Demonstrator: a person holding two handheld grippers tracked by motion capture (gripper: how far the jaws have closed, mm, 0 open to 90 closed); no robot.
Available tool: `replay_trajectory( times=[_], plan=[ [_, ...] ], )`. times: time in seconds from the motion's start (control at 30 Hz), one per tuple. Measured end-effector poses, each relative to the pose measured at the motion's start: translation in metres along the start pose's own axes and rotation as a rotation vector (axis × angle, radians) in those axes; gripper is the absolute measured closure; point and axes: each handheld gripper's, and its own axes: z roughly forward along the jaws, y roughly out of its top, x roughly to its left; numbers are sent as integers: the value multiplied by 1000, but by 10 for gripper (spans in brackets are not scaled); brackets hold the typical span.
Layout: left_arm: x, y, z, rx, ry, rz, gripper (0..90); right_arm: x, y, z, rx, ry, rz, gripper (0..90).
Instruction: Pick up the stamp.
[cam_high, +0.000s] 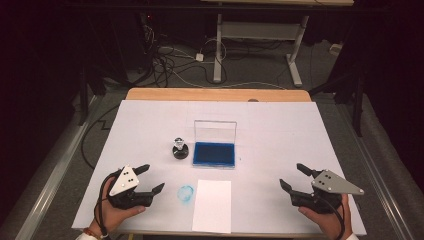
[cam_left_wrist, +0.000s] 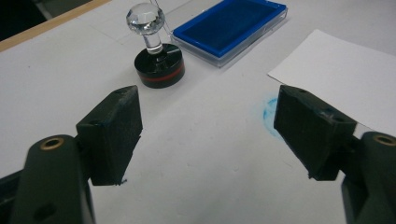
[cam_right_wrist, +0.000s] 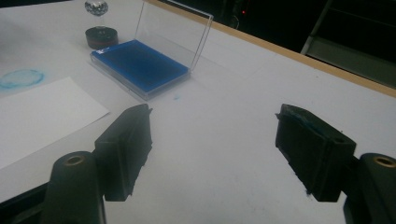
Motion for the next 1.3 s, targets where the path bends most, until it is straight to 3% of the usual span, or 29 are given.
replay_trajectory(
  times=[0.4, 0.83, 0.97, 1.3],
  plan=[
    [0, -2, -2, 15, -7, 11, 244, 1, 3, 3, 2, -3, -15, 273],
    [19, 15, 0, 7, -12, -44, 255, 4, 2, 7, 18, 2, -21, 278],
    [21, 24, 4, 22, -6, -16, 255, 5, 2, 7, 20, 0, -25, 279],
    [29, 39, 11, 42, -18, -4, 258, 5, 2, 7, 24, -4, -28, 282]
  ],
)
